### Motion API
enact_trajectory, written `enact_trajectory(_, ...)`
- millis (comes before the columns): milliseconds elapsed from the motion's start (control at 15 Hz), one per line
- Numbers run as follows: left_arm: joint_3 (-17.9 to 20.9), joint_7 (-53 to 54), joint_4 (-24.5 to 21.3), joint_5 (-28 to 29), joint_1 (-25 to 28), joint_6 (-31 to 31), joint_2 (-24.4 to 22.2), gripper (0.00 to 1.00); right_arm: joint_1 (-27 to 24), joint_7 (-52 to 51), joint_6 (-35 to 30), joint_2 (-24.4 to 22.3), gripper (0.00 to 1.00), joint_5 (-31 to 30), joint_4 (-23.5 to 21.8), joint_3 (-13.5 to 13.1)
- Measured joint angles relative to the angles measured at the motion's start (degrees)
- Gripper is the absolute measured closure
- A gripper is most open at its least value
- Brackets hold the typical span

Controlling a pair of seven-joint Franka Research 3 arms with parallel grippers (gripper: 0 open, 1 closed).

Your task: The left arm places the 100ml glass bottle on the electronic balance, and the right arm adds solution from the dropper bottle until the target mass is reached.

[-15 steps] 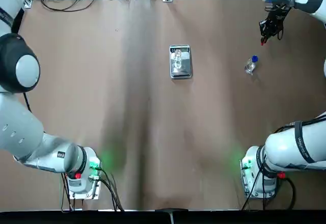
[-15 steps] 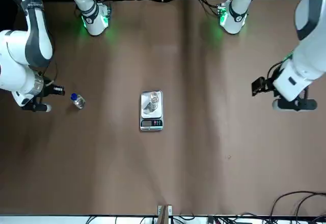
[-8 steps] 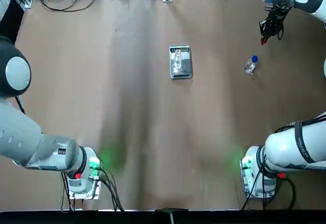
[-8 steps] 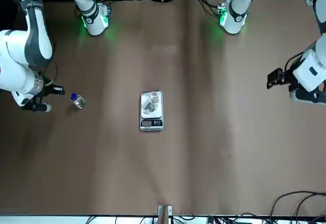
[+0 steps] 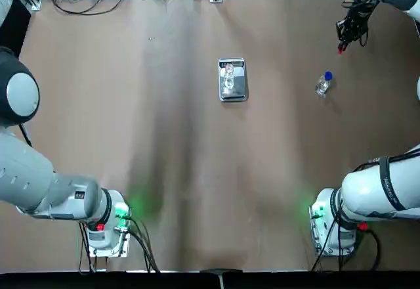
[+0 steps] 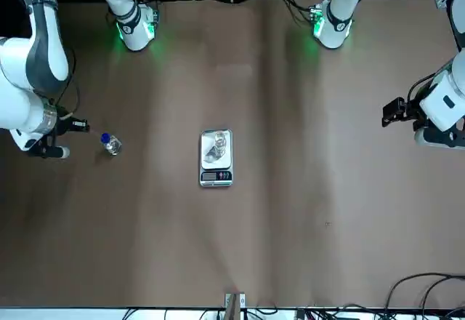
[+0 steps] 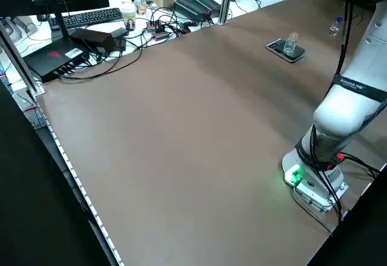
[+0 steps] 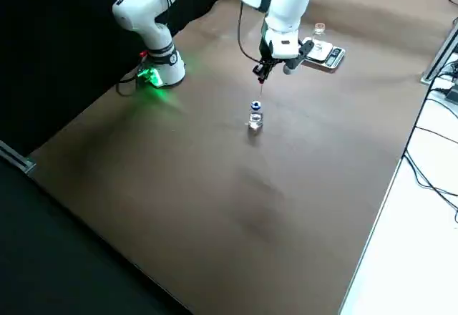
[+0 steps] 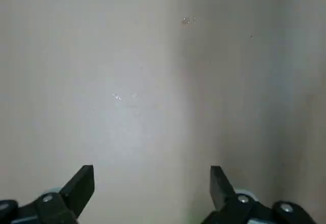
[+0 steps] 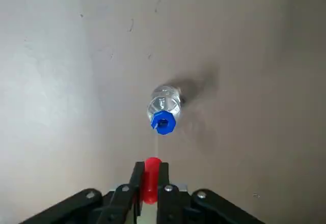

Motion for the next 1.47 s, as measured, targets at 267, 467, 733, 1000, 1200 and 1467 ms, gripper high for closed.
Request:
enact_trajectory(267, 0.00, 0.00, 0.00, 0.00, 0.06, 0.03, 0.00, 0.00, 1.53, 1.25, -0.74, -0.13, 0.85, 0.15, 1.05, 0.54)
enact_trajectory(467, 0.00, 0.00, 0.00, 0.00, 0.11, 0.06, 0.00, 0.00, 3.11, 3.72, -0.85, -0.26, 0.85, 0.19, 1.23, 0.65)
enact_trajectory(733, 0.00, 0.00, 0.00, 0.00, 0.33, 0.10, 0.00, 0.00, 5.07, 6.82, -4.57, -0.68, 0.86, 0.81, 3.18, 0.72)
enact_trajectory(1000, 0.00, 0.00, -0.01, -0.01, 0.38, 0.10, 0.00, 0.00, 6.27, 9.42, -7.56, -1.07, 0.86, 2.75, 5.94, 0.74)
enact_trajectory(1200, 0.00, 0.00, -0.03, -0.02, 0.39, 0.10, 0.01, 0.00, 7.81, 12.69, -7.59, -1.11, 0.86, 3.80, 6.46, 0.80)
enact_trajectory(1467, 0.00, -0.03, -0.04, -0.02, 0.40, 0.10, 0.01, 0.00, 10.27, 17.24, -7.61, -1.10, 0.86, 5.03, 6.97, 0.86)
